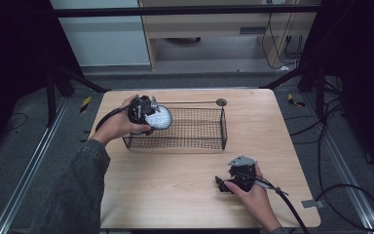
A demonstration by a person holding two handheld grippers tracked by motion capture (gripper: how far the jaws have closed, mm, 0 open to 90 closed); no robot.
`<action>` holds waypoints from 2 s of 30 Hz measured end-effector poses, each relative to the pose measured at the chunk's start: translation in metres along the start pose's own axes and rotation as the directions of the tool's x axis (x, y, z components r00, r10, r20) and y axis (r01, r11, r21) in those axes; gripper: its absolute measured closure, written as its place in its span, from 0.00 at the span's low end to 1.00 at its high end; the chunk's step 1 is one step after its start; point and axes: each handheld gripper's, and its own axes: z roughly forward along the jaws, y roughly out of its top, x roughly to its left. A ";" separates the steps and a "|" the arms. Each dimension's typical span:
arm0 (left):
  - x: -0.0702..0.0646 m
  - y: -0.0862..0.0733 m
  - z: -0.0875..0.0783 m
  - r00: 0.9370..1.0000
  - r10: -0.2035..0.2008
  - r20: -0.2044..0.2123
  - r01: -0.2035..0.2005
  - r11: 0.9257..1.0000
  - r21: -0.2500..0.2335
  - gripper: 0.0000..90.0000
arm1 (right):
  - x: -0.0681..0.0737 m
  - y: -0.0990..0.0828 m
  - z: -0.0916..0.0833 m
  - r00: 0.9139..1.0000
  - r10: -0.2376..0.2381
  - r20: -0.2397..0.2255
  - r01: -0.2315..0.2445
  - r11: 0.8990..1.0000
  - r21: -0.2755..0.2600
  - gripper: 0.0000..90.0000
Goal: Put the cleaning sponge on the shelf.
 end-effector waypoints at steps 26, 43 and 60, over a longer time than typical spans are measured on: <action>0.000 0.001 -0.010 0.997 -0.072 0.028 0.074 0.995 -0.065 0.06 | 0.000 0.000 0.000 1.000 -0.004 0.002 0.004 1.000 0.000 0.00; -0.021 0.004 -0.033 0.990 -0.136 0.036 0.140 0.980 -0.140 0.06 | 0.000 0.000 0.000 1.000 -0.003 0.004 0.003 1.000 0.000 0.00; -0.045 0.005 -0.046 0.979 -0.201 0.028 0.203 0.959 -0.198 0.04 | 0.000 0.000 0.000 1.000 0.001 0.003 -0.001 1.000 -0.001 0.00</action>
